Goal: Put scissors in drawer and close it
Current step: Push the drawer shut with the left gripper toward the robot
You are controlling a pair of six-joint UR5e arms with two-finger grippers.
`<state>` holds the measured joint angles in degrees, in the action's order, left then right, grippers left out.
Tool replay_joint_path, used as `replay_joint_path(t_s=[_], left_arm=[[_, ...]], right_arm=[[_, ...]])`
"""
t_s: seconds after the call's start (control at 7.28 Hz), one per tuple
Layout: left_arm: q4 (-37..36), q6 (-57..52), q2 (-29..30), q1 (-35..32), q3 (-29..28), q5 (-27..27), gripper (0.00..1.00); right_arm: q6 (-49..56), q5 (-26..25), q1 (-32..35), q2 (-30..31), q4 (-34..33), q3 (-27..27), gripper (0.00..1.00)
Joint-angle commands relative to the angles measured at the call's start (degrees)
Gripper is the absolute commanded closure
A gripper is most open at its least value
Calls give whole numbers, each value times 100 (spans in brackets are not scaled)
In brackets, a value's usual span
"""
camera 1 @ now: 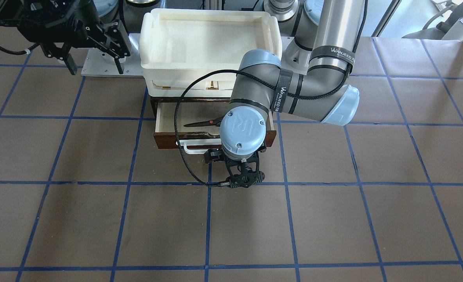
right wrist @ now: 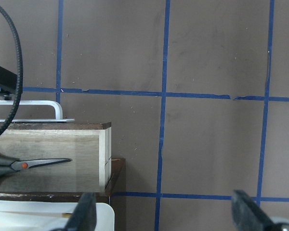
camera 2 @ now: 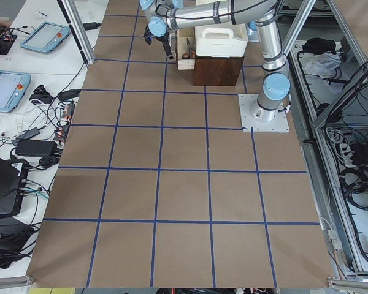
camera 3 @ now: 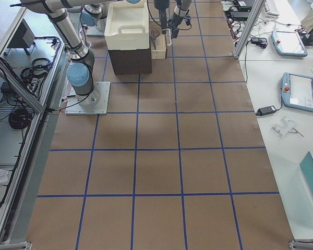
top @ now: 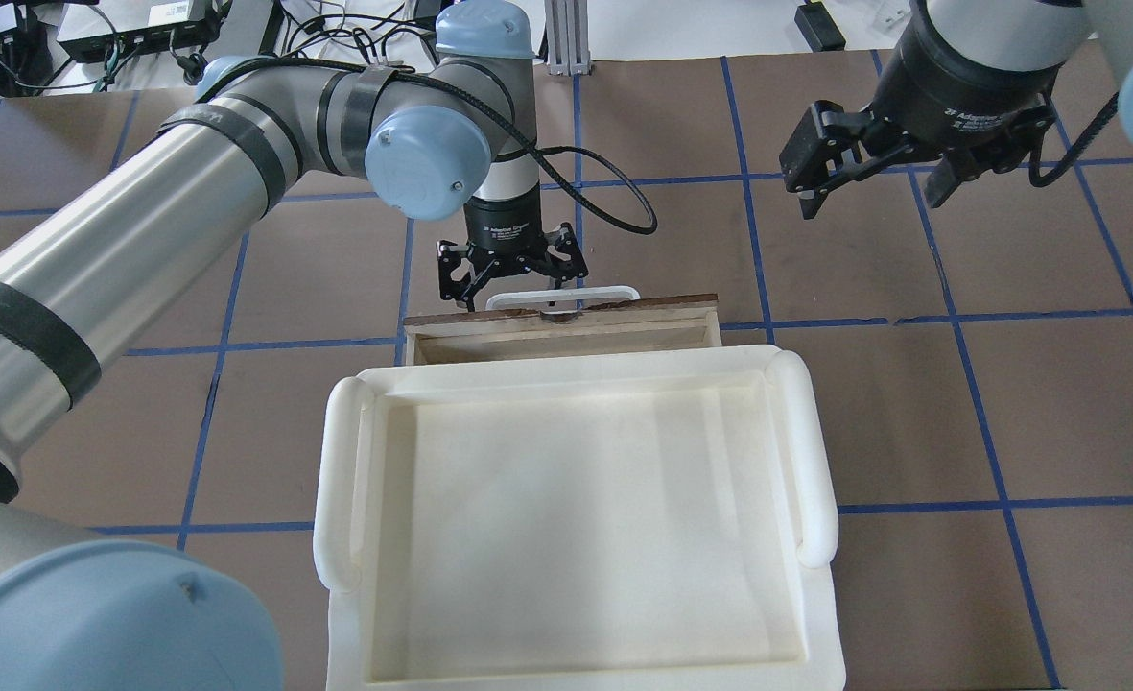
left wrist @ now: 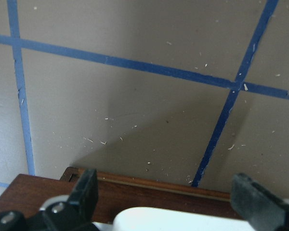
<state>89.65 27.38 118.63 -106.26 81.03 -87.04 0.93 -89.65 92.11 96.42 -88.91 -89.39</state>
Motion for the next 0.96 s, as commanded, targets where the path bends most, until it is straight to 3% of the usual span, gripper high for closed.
replay_joint_path(t_s=[0.0,0.82], left_arm=[[88,135,20,-9,27,3,0],[70,189,-112,43,-26,12,0]], right_arm=[[3,0,0,-1,5,0,0],[12,0,0,-1,5,0,0]])
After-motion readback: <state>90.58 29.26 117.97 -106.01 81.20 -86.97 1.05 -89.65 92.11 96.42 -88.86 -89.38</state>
